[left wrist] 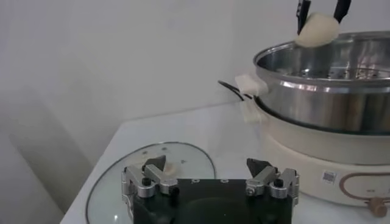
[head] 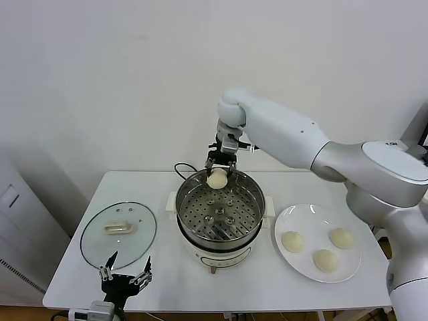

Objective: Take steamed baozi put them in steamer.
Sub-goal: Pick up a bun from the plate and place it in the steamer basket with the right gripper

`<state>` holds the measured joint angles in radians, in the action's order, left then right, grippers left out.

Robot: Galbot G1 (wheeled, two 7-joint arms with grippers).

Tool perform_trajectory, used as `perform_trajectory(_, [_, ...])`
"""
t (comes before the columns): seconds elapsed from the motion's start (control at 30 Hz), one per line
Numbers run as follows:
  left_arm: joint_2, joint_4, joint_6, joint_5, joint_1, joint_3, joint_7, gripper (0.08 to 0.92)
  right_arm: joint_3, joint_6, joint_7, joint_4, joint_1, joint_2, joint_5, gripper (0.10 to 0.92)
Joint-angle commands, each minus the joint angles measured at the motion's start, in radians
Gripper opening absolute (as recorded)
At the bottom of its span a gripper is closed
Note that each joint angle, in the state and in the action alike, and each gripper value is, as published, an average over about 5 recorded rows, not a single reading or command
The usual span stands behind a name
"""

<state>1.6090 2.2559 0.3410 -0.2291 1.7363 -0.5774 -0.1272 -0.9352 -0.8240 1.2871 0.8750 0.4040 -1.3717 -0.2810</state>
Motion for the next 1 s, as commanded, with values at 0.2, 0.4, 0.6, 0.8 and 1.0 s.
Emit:
perform_trajectory(0.2, [0.049,-0.005,0.001,0.001,0.0,-0.002,-0.001,0.823,0.074,-0.049,-0.067,-0.042,-0.094,-0.019,-0.167,0.568])
perform_trajectory(0.4, [0.049,-0.008,0.003,0.001,-0.003,-0.001,-0.002,0.823,0.092,-0.049,-0.103,-0.038,-0.116,-0.018,-0.219,0.569])
perform_trajectory(0.6, [0.049,-0.011,0.004,0.0,-0.006,0.001,-0.004,0.823,0.1,-0.049,-0.112,-0.038,-0.128,-0.018,-0.228,0.592])
perform_trajectory(0.8, [0.049,-0.015,0.004,-0.001,-0.006,0.003,-0.004,0.823,0.08,-0.023,-0.094,-0.013,-0.12,0.003,-0.164,0.68])
perform_trajectory(1.0, [0.049,-0.016,0.004,-0.003,-0.006,0.006,-0.004,0.823,0.032,0.116,-0.015,0.071,-0.071,0.055,-0.013,0.812])
